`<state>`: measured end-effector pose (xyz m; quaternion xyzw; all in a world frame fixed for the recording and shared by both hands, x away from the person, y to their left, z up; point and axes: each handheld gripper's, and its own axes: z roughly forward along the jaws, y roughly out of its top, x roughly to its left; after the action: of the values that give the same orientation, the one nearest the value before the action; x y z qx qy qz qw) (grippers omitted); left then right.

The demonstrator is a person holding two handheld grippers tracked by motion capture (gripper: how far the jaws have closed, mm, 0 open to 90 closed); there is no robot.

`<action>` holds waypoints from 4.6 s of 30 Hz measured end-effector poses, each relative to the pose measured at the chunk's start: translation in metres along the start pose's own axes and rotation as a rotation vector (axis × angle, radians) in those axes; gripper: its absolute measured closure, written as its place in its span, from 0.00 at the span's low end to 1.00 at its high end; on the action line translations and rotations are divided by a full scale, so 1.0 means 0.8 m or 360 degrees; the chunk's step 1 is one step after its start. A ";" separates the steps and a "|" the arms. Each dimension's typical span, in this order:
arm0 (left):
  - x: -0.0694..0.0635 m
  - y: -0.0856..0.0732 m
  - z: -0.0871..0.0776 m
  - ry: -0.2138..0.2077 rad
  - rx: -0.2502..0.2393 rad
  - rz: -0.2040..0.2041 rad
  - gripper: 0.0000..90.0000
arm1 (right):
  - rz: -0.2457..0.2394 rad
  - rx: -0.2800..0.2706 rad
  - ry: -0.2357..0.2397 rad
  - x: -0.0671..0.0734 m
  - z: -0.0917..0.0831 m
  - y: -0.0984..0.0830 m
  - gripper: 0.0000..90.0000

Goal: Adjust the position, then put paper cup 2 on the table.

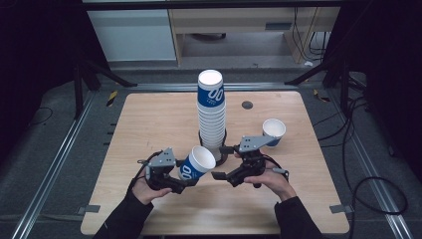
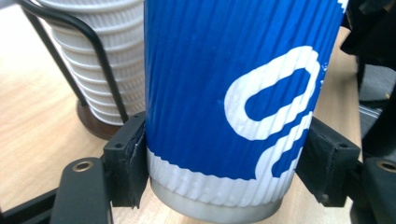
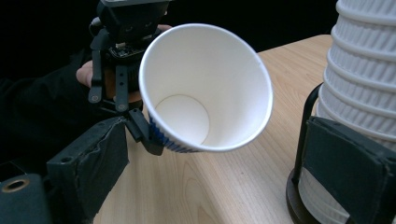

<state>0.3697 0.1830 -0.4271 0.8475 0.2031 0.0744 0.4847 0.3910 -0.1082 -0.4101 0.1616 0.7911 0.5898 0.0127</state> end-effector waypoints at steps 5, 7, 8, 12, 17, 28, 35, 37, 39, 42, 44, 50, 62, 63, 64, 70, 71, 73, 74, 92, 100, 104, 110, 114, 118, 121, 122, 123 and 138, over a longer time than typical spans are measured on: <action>-0.005 0.003 -0.001 -0.0001 -0.0069 -0.0007 0.30 | 0.0023 -0.0008 0.0027 0.001 0.005 -0.001 0.08; -0.008 0.005 0.001 -0.0007 -0.0075 0.0003 0.30 | 0.0023 -0.0013 0.0037 0.003 0.009 -0.001 0.08; -0.010 0.006 0.002 -0.0011 -0.0075 0.0007 0.30 | 0.0027 -0.0014 0.0050 0.004 0.010 -0.001 0.08; -0.016 0.007 0.006 -0.0026 -0.0085 0.0016 0.30 | 0.0033 -0.0036 0.0093 0.007 0.014 0.000 0.08; -0.023 0.008 0.013 -0.0047 -0.0072 0.0035 0.30 | 0.0037 -0.0029 0.0117 0.011 0.022 -0.001 0.09; -0.033 0.008 0.023 -0.0074 -0.0056 0.0068 0.30 | 0.0075 -0.0016 0.0163 0.013 0.036 -0.006 0.13; -0.034 0.008 0.023 -0.0074 -0.0047 0.0083 0.30 | 0.0080 -0.0012 0.0183 0.012 0.036 -0.008 0.20; -0.034 0.008 0.023 -0.0080 -0.0049 0.0077 0.29 | 0.0063 -0.0014 0.0175 0.013 0.036 -0.008 0.20; -0.034 0.008 0.023 -0.0078 -0.0051 0.0078 0.29 | 0.0063 -0.0012 0.0174 0.013 0.036 -0.007 0.20; -0.031 0.007 0.022 -0.0067 -0.0020 0.0075 0.26 | 0.0042 -0.0030 0.0148 0.013 0.032 -0.005 0.21; -0.028 0.005 0.022 -0.0062 -0.0009 0.0062 0.25 | 0.0038 -0.0045 0.0126 0.012 0.027 -0.003 0.21; -0.013 -0.002 0.013 -0.0019 0.0011 0.0013 0.24 | 0.0030 -0.0083 0.0003 0.003 0.005 0.000 0.21; 0.012 -0.009 -0.010 0.0128 -0.0021 -0.0099 0.23 | 0.0044 -0.0054 -0.0243 -0.007 -0.027 0.000 0.20; 0.014 -0.010 -0.012 0.0148 -0.0023 -0.0106 0.23 | 0.0048 -0.0054 -0.0264 -0.008 -0.029 0.000 0.20; 0.016 -0.010 -0.014 0.0173 -0.0025 -0.0116 0.23 | 0.0055 -0.0050 -0.0285 -0.009 -0.032 -0.001 0.20; 0.027 -0.014 -0.022 0.0256 -0.0038 -0.0194 0.22 | 0.0062 -0.0008 -0.0409 -0.013 -0.043 -0.002 0.21; 0.028 -0.015 -0.023 0.0261 -0.0038 -0.0205 0.22 | 0.0063 0.0002 -0.0428 -0.014 -0.044 -0.003 0.21; 0.030 -0.016 -0.024 0.0286 -0.0033 -0.0218 0.22 | 0.0073 0.0017 -0.0456 -0.015 -0.047 -0.004 0.21; 0.031 -0.016 -0.024 0.0292 -0.0030 -0.0225 0.23 | 0.0073 0.0027 -0.0477 -0.016 -0.048 -0.005 0.21; 0.046 -0.022 -0.040 0.0430 -0.0053 -0.0341 0.23 | 0.0172 0.0116 -0.0760 -0.023 -0.089 -0.019 0.21; 0.055 -0.026 -0.045 0.0512 -0.0025 -0.0377 0.22 | 0.0219 0.0184 -0.0848 -0.024 -0.108 -0.029 0.21; 0.060 -0.029 -0.048 0.0541 -0.0034 -0.0406 0.22 | 0.0232 0.0222 -0.0904 -0.026 -0.116 -0.033 0.21; 0.063 -0.030 -0.054 0.0555 -0.0056 -0.0425 0.22 | 0.0283 0.0257 -0.1009 -0.034 -0.134 -0.038 0.21; 0.062 -0.030 -0.054 0.0556 -0.0048 -0.0419 0.22 | 0.0290 0.0307 -0.1083 -0.039 -0.139 -0.042 0.21; 0.063 -0.032 -0.053 0.0553 -0.0038 -0.0417 0.22 | 0.0314 0.0379 -0.1147 -0.046 -0.140 -0.049 0.20; 0.063 -0.032 -0.053 0.0555 -0.0040 -0.0418 0.22 | 0.0324 0.0418 -0.1193 -0.052 -0.142 -0.054 0.20; 0.063 -0.032 -0.053 0.0556 -0.0040 -0.0418 0.22 | 0.0322 0.0430 -0.1210 -0.054 -0.143 -0.056 0.20; 0.063 -0.032 -0.053 0.0555 -0.0037 -0.0415 0.22 | 0.0323 0.0437 -0.1229 -0.056 -0.144 -0.057 0.20; 0.064 -0.034 -0.050 0.0563 -0.0011 -0.0419 0.22 | 0.0415 0.0547 -0.1386 -0.086 -0.153 -0.083 0.20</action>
<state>0.3960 0.2487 -0.4331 0.7858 0.3936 0.1587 0.4498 0.4143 -0.2576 -0.4465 0.4909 0.7714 0.3249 0.2417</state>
